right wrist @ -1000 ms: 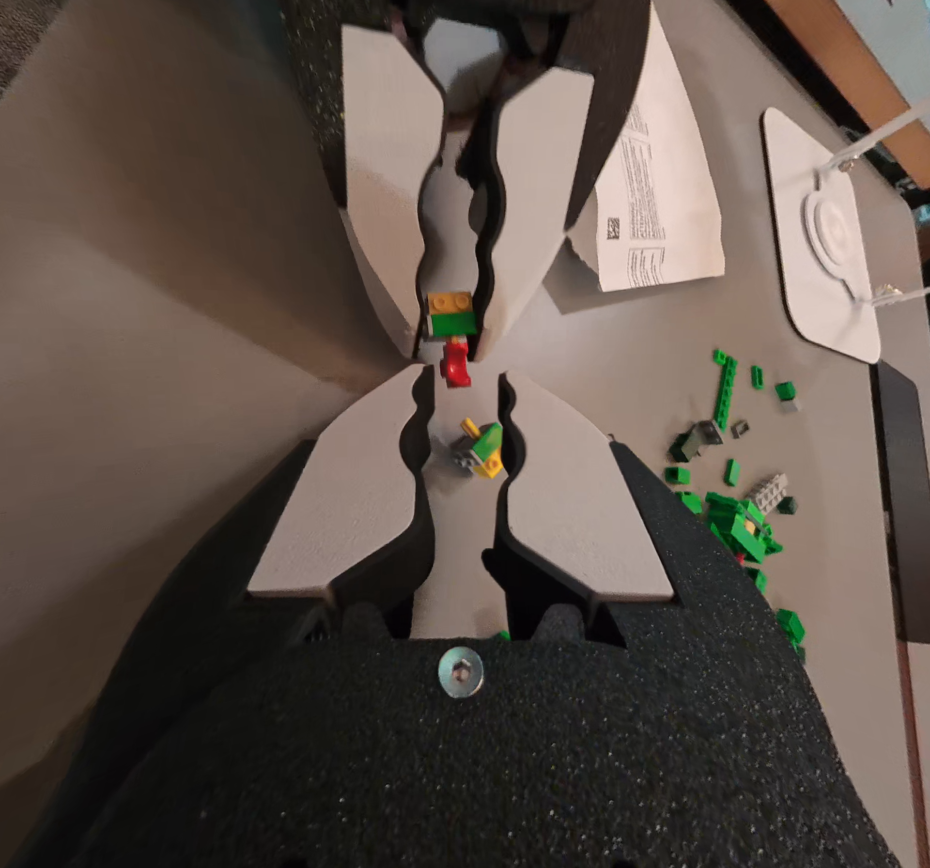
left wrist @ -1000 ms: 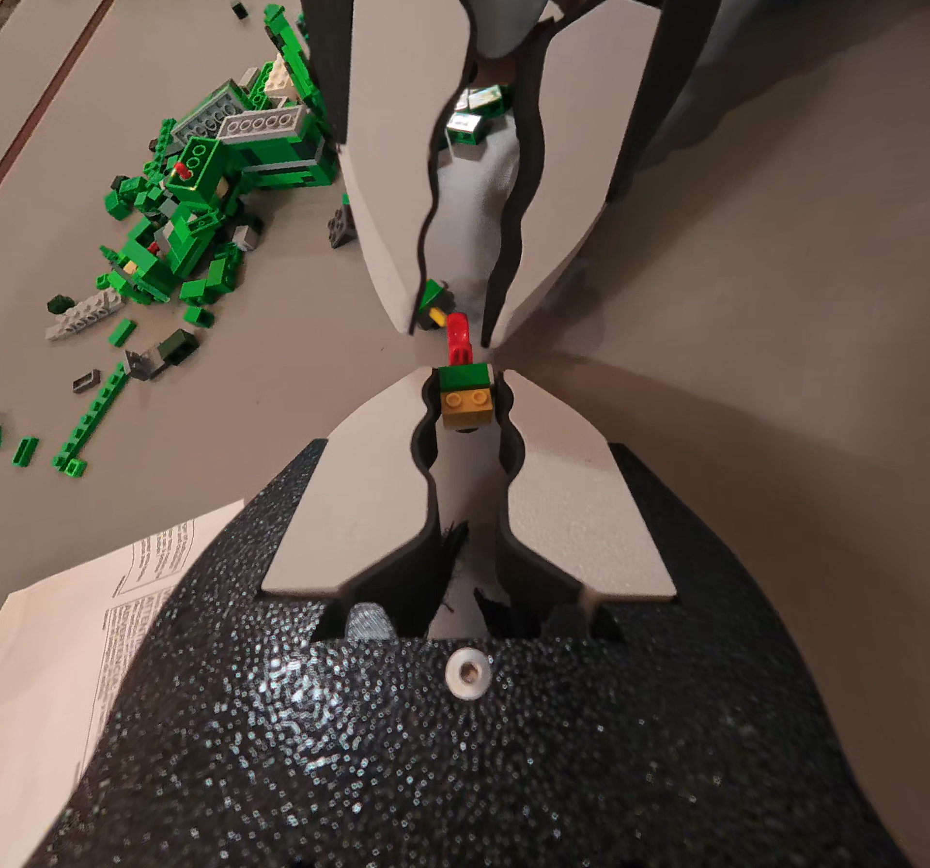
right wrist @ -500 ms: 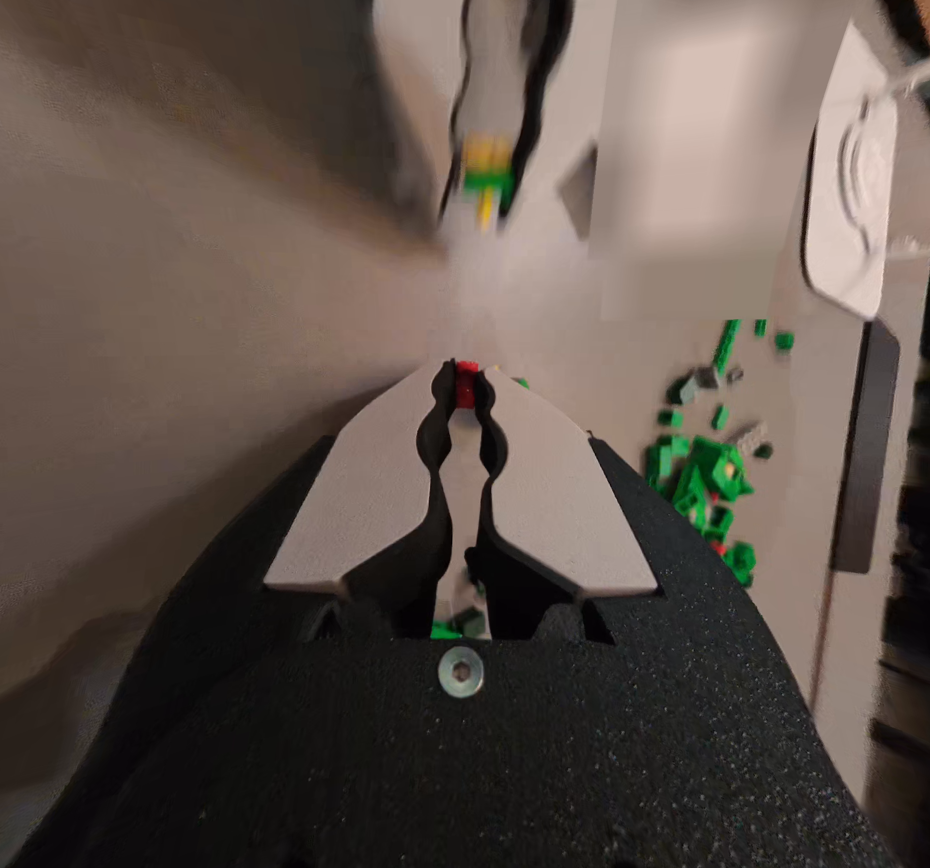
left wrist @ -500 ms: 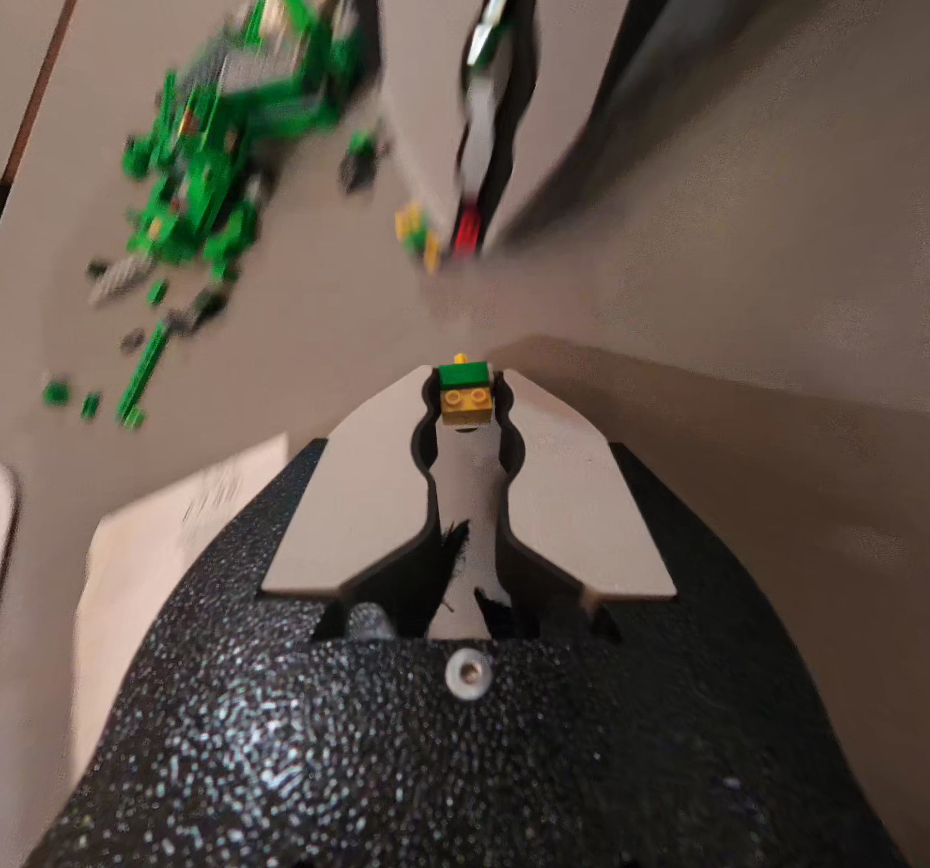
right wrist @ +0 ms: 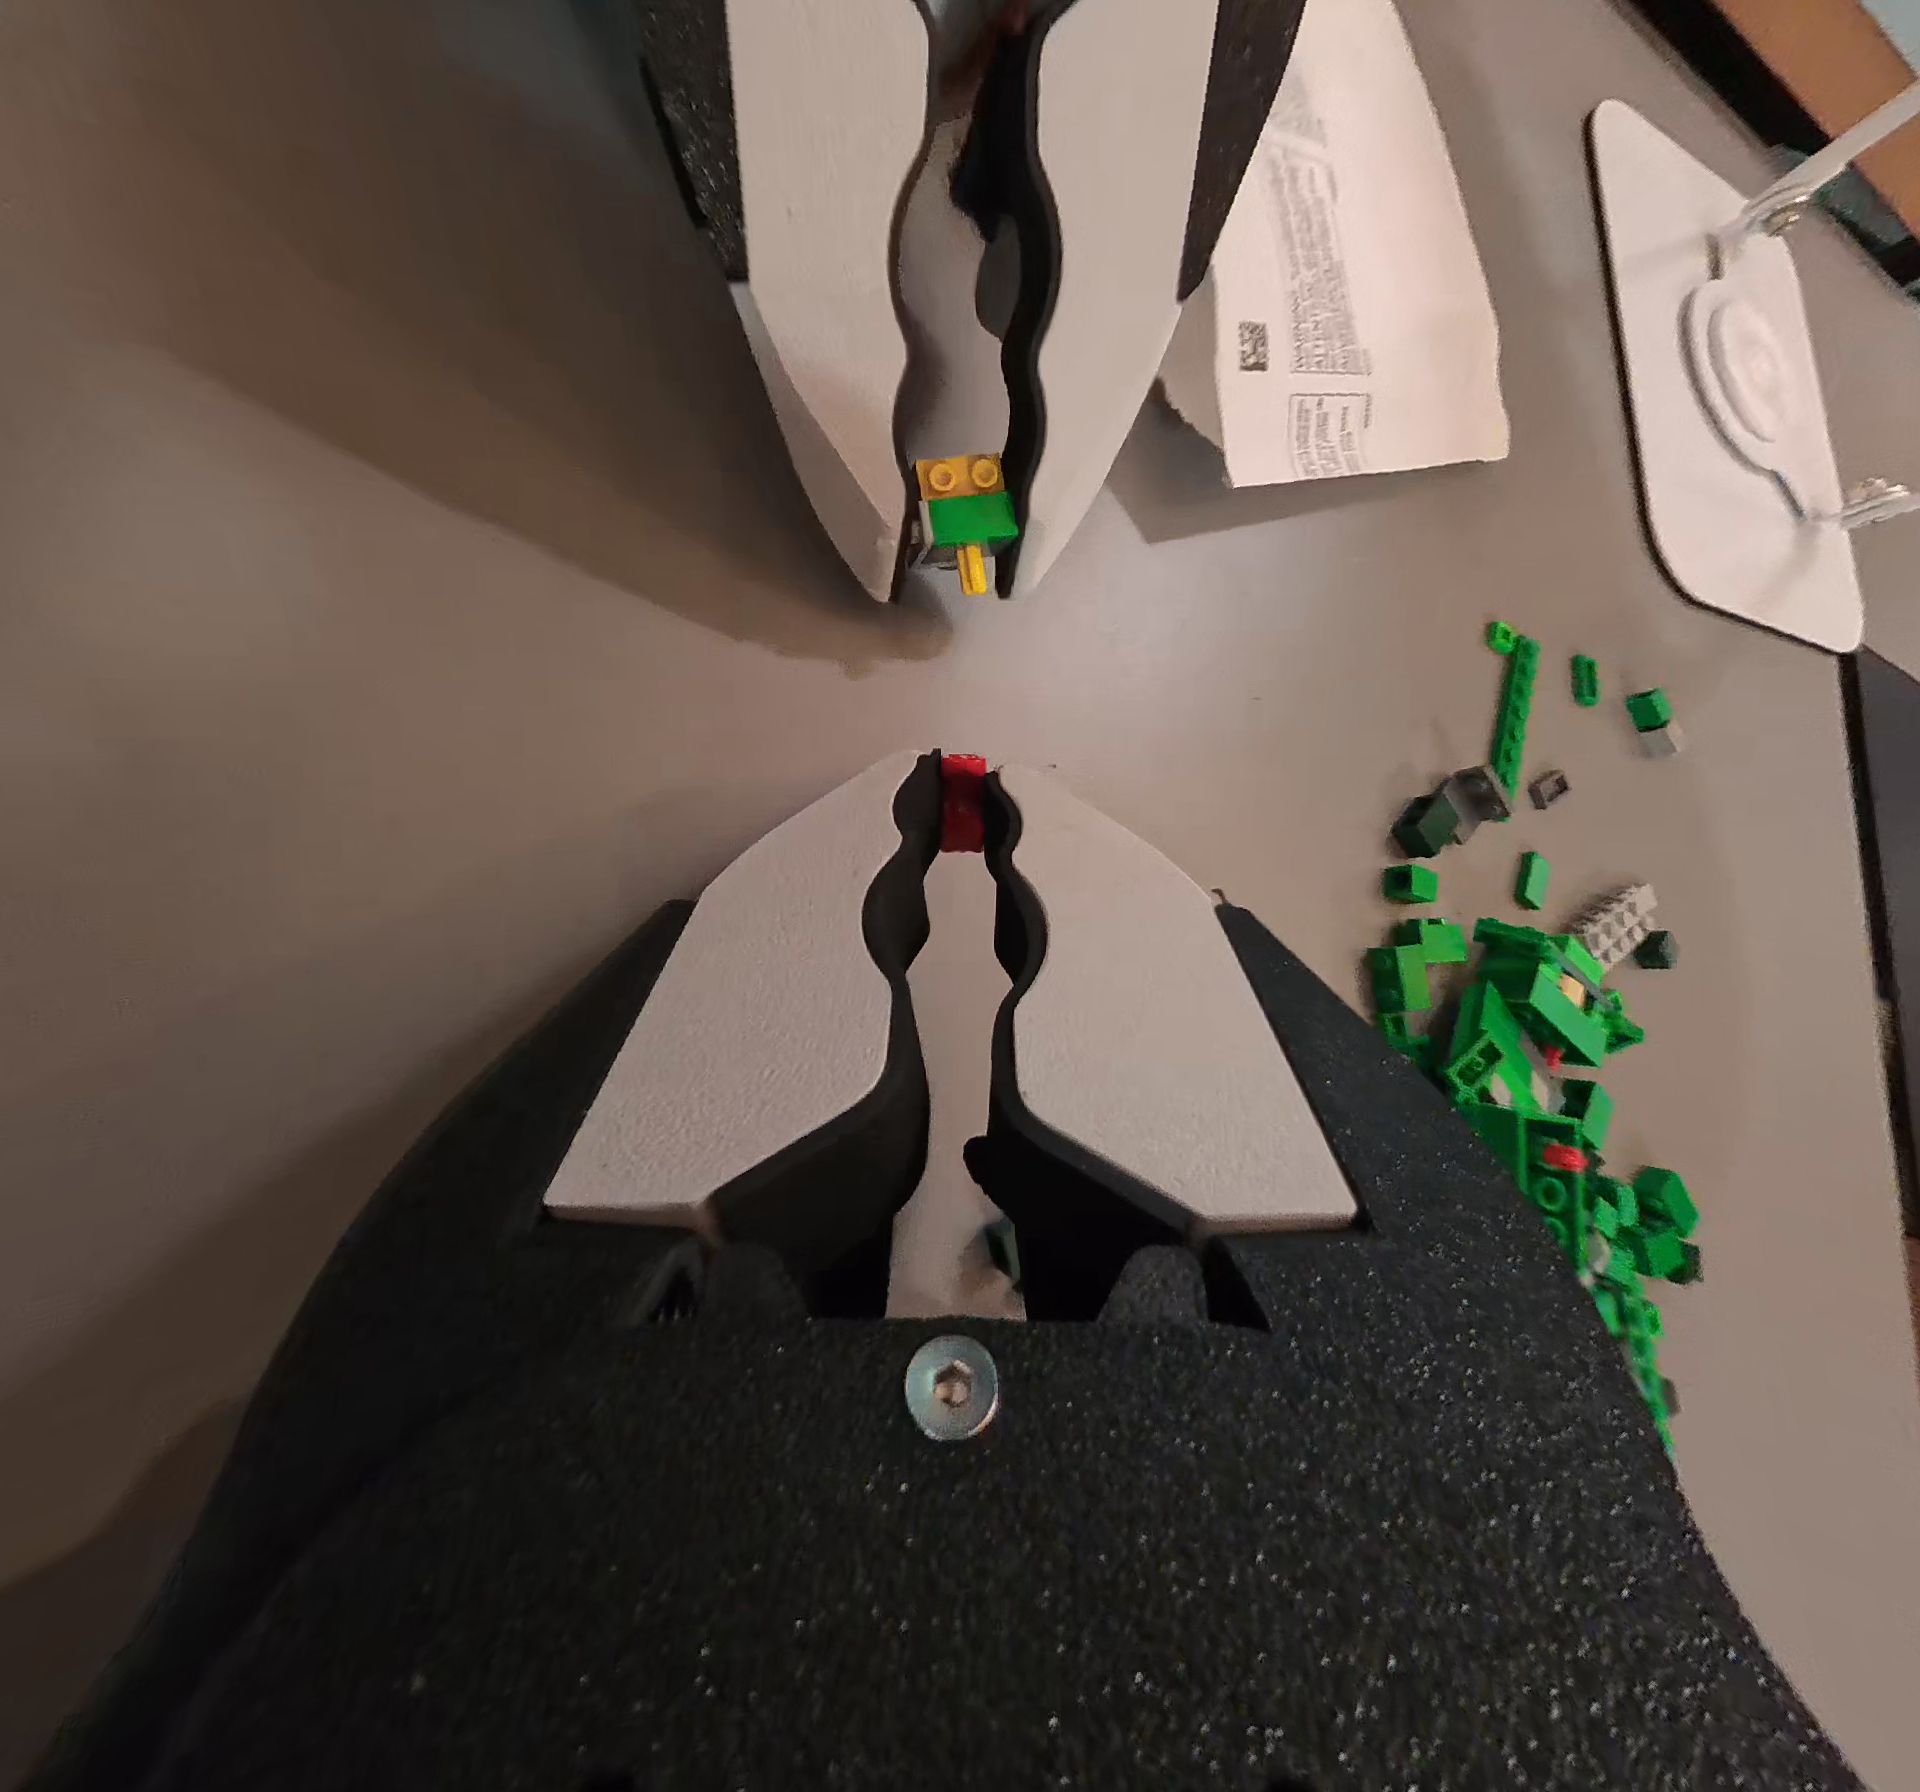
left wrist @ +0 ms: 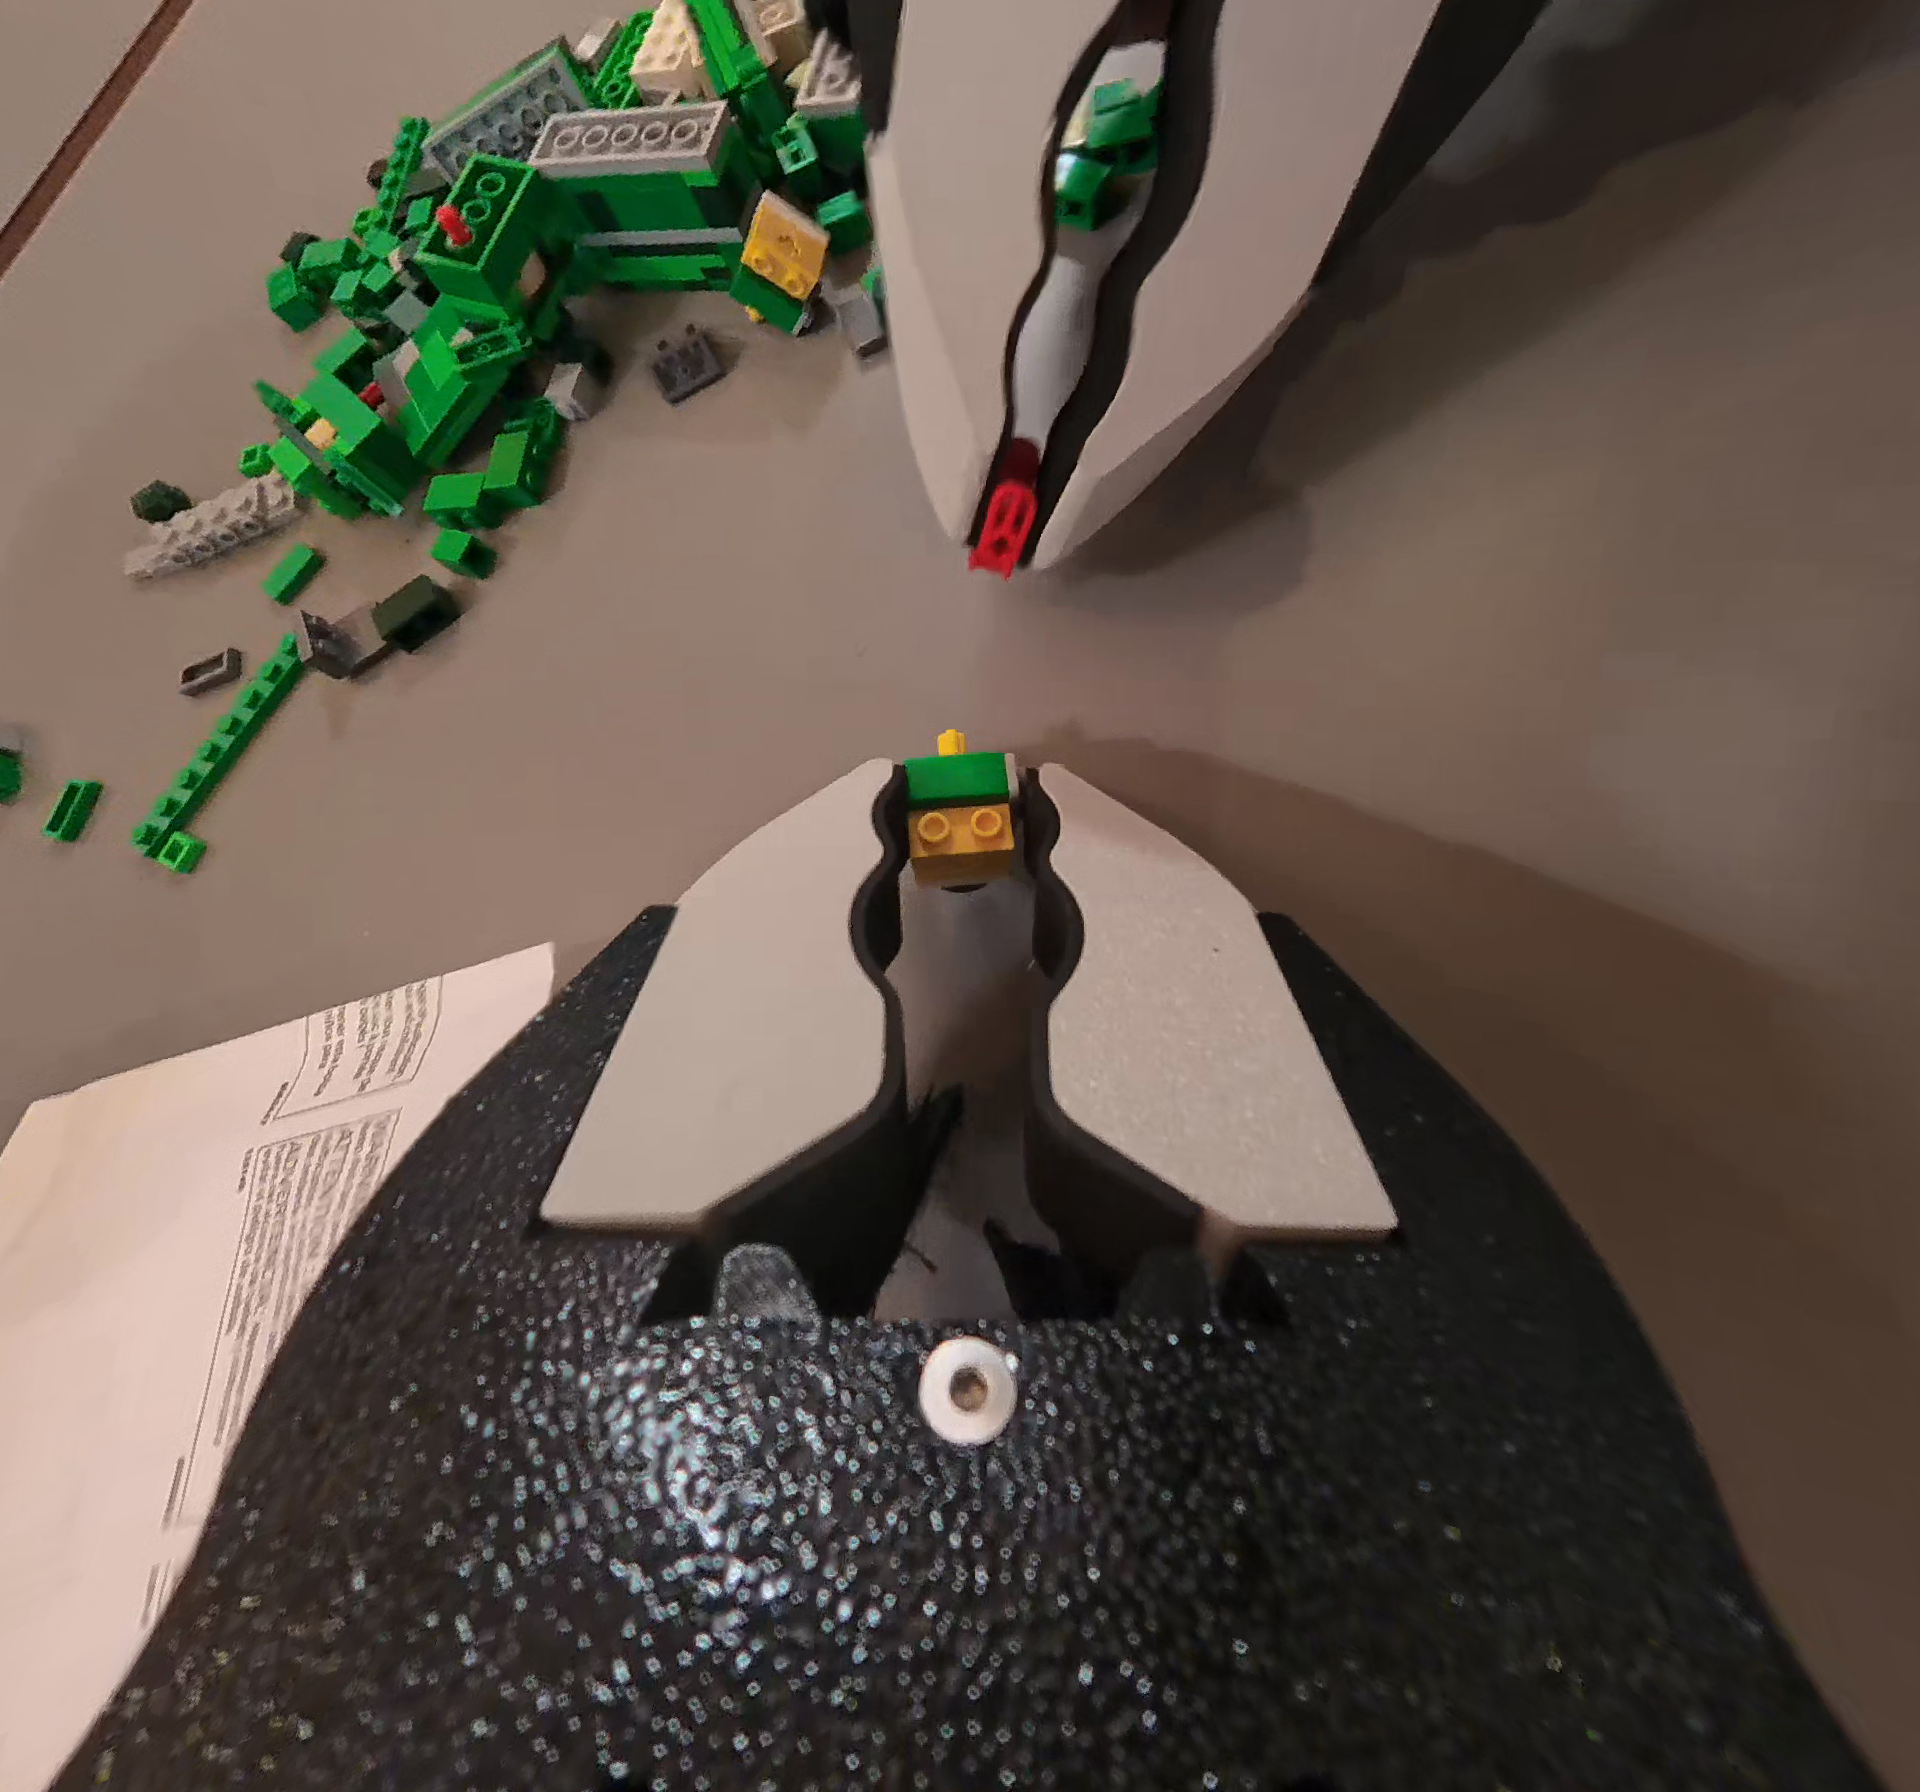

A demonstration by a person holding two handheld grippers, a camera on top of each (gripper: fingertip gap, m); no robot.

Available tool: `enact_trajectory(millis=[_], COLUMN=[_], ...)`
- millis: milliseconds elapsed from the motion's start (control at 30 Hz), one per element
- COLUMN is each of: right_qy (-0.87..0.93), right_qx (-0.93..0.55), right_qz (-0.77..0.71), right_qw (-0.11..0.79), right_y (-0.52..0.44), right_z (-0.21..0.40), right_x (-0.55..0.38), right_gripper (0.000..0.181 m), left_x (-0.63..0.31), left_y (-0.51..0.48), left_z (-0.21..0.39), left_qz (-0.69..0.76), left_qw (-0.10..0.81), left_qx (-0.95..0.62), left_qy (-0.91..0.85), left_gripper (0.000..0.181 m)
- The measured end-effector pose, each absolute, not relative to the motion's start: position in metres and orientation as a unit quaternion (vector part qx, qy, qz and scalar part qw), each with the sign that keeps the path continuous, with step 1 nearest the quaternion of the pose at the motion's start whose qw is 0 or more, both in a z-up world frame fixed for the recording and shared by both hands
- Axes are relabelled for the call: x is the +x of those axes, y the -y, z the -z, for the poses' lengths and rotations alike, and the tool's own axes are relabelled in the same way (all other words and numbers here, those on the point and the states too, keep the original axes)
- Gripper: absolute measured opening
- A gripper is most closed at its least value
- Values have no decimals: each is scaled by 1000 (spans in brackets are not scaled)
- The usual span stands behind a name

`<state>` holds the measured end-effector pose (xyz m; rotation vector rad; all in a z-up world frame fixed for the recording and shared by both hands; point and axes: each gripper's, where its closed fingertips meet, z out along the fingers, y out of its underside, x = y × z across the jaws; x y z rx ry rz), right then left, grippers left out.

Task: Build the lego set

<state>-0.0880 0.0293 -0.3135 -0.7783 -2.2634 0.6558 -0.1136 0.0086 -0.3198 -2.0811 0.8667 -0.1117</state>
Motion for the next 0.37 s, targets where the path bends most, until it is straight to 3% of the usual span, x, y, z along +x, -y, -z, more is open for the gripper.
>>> enact_trajectory(millis=[33, 200, 367], right_qy=[865, 871, 872], right_qx=[-298, -296, -300], right_qz=[-248, -245, -236], right_qw=[319, 307, 306], right_y=[-28, -23, -28], right_z=[316, 323, 325], right_x=[-88, -88, -87], right_gripper=[8, 18, 16], left_x=[-110, -101, -111], left_y=[-8, -9, -12], left_z=[319, 314, 320], left_qz=[47, 46, 28], left_qw=[433, 461, 437], left_qx=[-826, -799, -824], left_qy=[-358, -383, -359], left_gripper=[21, 21, 21])
